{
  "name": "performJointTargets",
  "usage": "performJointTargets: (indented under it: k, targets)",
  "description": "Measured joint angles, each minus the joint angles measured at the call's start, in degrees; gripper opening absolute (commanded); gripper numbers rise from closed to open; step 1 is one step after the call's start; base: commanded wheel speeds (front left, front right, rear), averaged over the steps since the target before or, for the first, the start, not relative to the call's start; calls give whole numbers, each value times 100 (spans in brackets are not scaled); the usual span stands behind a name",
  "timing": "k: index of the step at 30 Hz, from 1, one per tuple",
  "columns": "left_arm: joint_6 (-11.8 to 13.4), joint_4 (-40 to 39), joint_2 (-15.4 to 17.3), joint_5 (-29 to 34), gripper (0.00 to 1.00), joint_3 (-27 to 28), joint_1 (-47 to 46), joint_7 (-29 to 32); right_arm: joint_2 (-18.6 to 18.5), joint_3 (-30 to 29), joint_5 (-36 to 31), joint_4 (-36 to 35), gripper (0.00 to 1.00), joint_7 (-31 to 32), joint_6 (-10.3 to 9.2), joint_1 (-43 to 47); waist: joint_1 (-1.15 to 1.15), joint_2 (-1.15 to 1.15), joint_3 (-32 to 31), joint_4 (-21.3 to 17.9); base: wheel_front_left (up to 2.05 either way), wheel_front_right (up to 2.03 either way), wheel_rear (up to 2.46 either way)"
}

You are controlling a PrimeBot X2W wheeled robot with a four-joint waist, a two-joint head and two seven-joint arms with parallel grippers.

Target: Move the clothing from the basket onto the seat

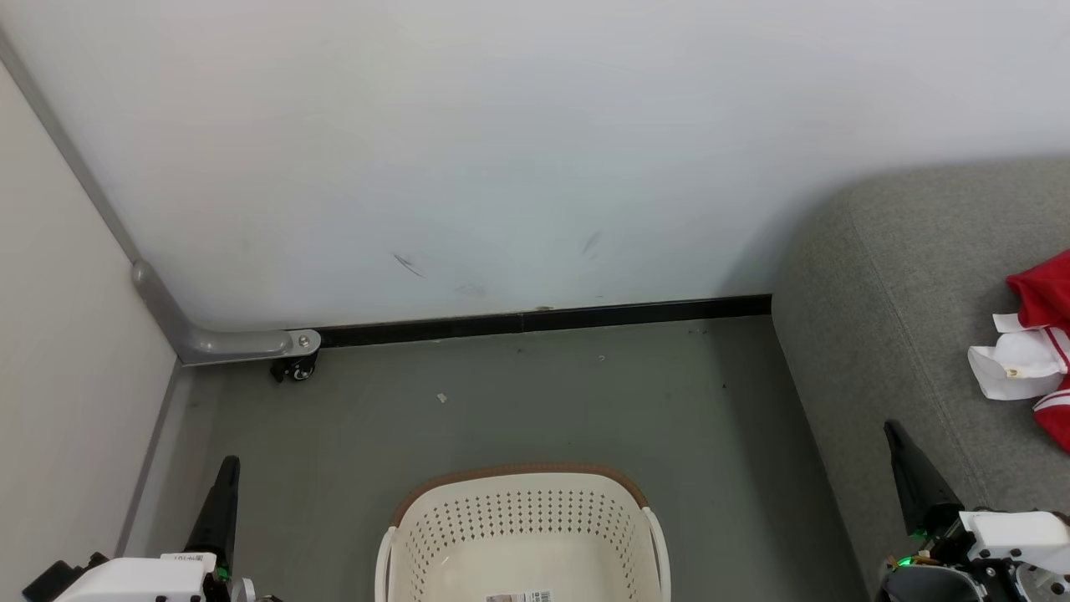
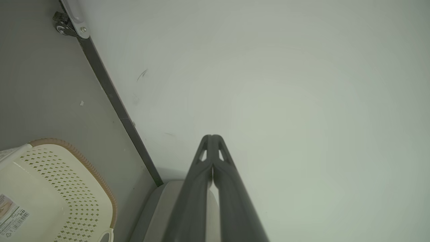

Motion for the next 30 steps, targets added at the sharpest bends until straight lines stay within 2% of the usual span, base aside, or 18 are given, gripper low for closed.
performJointTargets:
  k: [30]
  targets:
    - [0, -3, -1, 0, 0, -2, 0, 0, 1, -10, 0, 3, 0, 1, 0, -77, 0, 0, 0, 0, 0, 0, 0]
